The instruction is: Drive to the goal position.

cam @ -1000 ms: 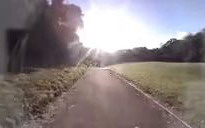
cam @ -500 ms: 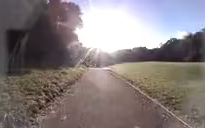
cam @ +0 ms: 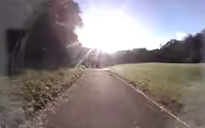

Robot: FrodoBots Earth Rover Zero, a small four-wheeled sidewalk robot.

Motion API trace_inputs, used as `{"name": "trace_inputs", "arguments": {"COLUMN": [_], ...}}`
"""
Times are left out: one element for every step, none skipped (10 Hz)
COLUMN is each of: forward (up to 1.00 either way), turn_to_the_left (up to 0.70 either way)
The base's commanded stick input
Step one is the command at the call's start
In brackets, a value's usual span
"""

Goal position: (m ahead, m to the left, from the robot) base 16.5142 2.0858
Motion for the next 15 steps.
{"name": "trace_inputs", "arguments": {"forward": [0.5,0.5,0.5,0.5,0.5,0.5,0.5,0.5,0.5,0.5,0.5,0.5,0.5,0.5,0.5], "turn_to_the_left": [0.0,0.0,0.0,0.0,0.0,0.0,0.0,0.0,0.0,0.0,0.0,0.0,0.0,0.0,0.0]}}
